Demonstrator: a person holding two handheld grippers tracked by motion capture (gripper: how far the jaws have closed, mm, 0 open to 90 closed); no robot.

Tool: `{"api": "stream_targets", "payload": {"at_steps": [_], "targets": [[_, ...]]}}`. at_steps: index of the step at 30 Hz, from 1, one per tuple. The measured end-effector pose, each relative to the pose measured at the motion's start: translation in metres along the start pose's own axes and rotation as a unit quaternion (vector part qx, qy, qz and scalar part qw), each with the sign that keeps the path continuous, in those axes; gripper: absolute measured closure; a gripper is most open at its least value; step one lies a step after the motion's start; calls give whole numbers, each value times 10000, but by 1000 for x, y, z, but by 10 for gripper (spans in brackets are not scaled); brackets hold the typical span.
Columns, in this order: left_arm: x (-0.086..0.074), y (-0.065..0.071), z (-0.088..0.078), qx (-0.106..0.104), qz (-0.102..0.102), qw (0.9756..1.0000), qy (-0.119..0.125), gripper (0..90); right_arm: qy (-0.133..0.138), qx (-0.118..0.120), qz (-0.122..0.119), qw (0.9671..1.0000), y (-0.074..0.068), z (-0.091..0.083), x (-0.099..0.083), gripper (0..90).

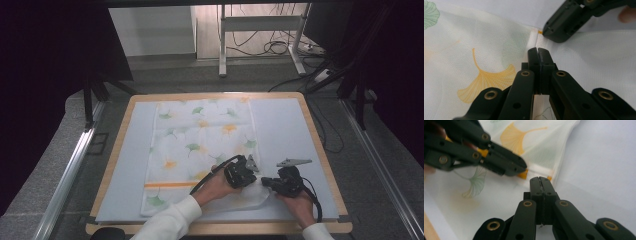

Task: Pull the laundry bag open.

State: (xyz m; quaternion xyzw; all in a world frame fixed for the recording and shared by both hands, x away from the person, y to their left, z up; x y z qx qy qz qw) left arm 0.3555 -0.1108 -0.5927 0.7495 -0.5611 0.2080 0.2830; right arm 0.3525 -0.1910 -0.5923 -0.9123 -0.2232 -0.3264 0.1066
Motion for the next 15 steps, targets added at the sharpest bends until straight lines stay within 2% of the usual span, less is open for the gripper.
{"api": "stream_targets", "payload": {"at_steps": [5, 6, 11, 15], "targets": [[0, 0, 1, 27, 35, 10000, 0, 900, -9, -9, 96, 10000, 0, 3, 6, 896], [0, 0, 0, 30, 45, 10000, -19, 900, -37, 34, 210, 9998, -1, 7, 7, 896], [0, 0, 0, 34, 47, 10000, -27, 900, -80, 19, 232, 9997, -1, 9, 7, 897], [0, 2, 0, 169, 183, 9996, -148, 900, -93, 63, 231, 9997, -1, 10, 7, 897]]}}
Point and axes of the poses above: each handheld gripper's, and its own axes: z roughly forward along the jaws, x roughly out of its top, y roughly to its right, the point moved 10 cm from there along z, roughly forward along the jaws, and after that the axes turned 15 degrees about -x, right-handed, at the moved point
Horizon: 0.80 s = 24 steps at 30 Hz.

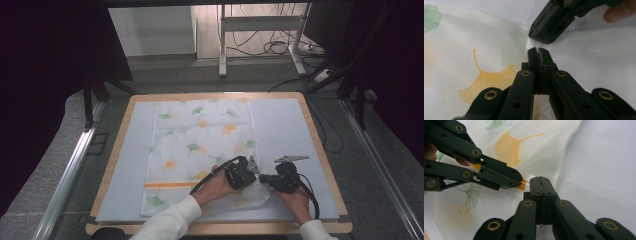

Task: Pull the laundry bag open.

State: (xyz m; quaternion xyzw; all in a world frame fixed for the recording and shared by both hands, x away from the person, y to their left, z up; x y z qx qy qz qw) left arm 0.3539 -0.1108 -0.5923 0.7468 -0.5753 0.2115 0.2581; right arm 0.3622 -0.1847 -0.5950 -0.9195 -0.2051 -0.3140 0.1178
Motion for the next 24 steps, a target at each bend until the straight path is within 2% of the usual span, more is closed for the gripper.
{"api": "stream_targets", "payload": {"at_steps": [3, 5, 13, 16, 24], "targets": [[0, 0, 0, -12, -15, 10000, 5, 900, 3, -2, -5, 10000, 0, 0, 0, 898], [-1, -1, -2, -98, -103, 9999, 32, 900, 15, 23, -15, 10000, 0, 0, 0, 898], [-7, -3, -6, -84, -133, 9999, 22, 900, 9, 48, -6, 10000, 0, 0, 0, 898], [-14, -5, -12, -104, -242, 9996, 28, 900, 12, 45, -15, 10000, 0, 0, 0, 898], [-28, -9, -22, -52, -334, 9994, 51, 900, 17, 6, -42, 10000, 0, 0, 0, 898]]}}
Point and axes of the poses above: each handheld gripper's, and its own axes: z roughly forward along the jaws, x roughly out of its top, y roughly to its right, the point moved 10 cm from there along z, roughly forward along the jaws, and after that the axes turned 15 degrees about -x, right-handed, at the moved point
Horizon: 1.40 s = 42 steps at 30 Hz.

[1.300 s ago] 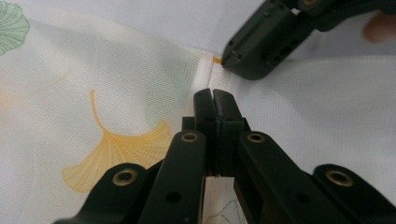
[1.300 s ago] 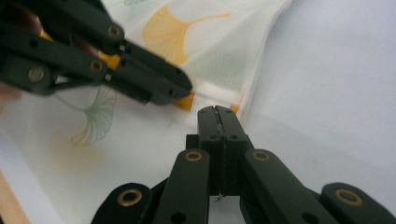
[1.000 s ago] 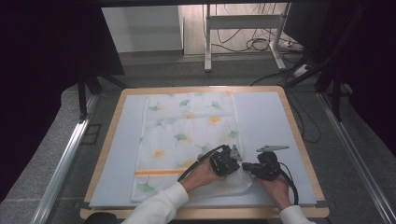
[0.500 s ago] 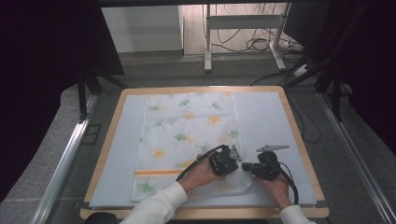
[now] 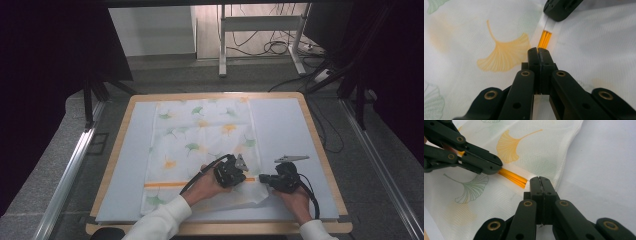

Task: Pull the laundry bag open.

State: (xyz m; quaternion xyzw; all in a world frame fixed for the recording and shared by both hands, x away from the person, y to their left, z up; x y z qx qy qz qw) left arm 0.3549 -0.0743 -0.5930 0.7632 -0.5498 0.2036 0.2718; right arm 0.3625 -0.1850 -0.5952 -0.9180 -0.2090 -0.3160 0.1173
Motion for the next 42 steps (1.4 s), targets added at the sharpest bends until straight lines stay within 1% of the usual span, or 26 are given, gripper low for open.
{"api": "stream_targets", "payload": {"at_steps": [3, 7, 12, 16, 18, 20, 23, 25, 26, 28, 36, 42], "targets": [[-5, -1, -4, -9, -73, 10000, 57, 900, 7, 11, -15, 10000, 0, 0, 0, 898], [-8, -2, -7, 27, -67, 10000, 51, 900, 17, 6, -30, 10000, 0, 0, 0, 898], [-14, -4, -12, -12, -148, 9999, 61, 900, 18, 9, -50, 10000, 0, 0, 0, 898], [-20, -6, -16, 10, -207, 9998, 50, 900, 18, 13, -55, 10000, 0, 0, 0, 898], [-22, -6, -18, 7, -254, 9996, 88, 900, 18, 14, -55, 10000, 0, 0, 0, 898], [-24, -7, -19, 18, -241, 9997, 84, 900, 18, 18, -49, 10000, 0, 0, 0, 898], [-29, -9, -23, 26, -316, 9994, 164, 900, 20, 27, -44, 10000, 0, 0, 0, 898], [-30, -9, -24, 18, -332, 9993, 163, 900, 16, 29, -45, 10000, 0, 0, 0, 898], [-33, -10, -26, 33, -391, 9991, 170, 900, 21, 22, -56, 10000, 0, 0, 0, 898], [-35, -11, -28, 44, -416, 9990, 169, 900, 24, 23, -66, 10000, 0, 0, 0, 898], [-40, -12, -32, 71, -427, 9989, 152, 900, 42, 27, -93, 9999, 0, 0, 0, 898], [-43, -13, -35, 37, -461, 9988, 161, 900, 48, 0, -95, 9999, 0, 0, 0, 897]]}}
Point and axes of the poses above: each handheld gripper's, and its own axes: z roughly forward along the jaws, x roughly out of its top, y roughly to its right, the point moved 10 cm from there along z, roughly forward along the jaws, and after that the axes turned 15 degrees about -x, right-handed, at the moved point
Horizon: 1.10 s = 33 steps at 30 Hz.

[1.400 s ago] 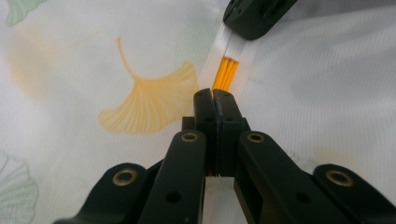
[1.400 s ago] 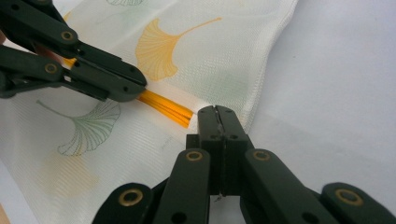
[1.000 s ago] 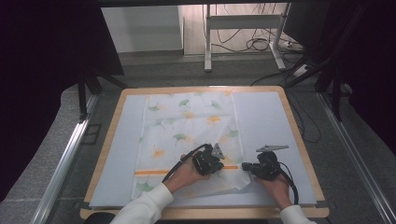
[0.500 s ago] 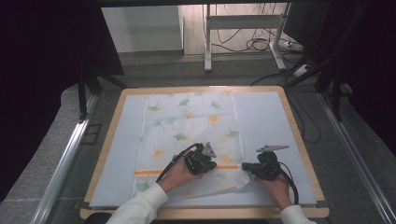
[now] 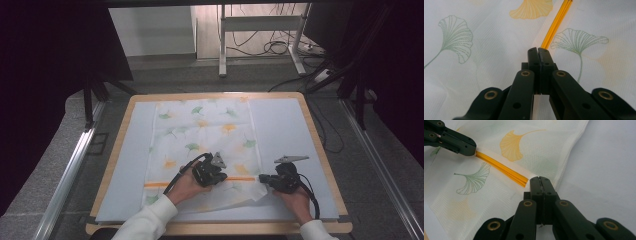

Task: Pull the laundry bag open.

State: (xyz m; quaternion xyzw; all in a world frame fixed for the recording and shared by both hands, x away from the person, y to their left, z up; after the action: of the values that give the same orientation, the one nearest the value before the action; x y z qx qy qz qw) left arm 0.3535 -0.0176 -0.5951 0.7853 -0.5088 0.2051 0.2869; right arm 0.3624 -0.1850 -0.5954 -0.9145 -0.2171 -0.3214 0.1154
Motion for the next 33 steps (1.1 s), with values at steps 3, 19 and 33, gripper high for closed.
{"api": "stream_targets", "payload": {"at_steps": [3, 19, 33], "targets": [[-2, -1, -2, 30, -1, 10000, -16, 900, 5, 4, 9, 10000, 0, 0, 0, 898], [-13, -5, -11, 31, -164, 9999, 14, 900, 22, 13, 0, 10000, -1, 0, 0, 897], [-25, -10, -22, 140, -282, 9995, -27, 900, 22, -19, -33, 10000, 0, 0, 0, 897]]}}
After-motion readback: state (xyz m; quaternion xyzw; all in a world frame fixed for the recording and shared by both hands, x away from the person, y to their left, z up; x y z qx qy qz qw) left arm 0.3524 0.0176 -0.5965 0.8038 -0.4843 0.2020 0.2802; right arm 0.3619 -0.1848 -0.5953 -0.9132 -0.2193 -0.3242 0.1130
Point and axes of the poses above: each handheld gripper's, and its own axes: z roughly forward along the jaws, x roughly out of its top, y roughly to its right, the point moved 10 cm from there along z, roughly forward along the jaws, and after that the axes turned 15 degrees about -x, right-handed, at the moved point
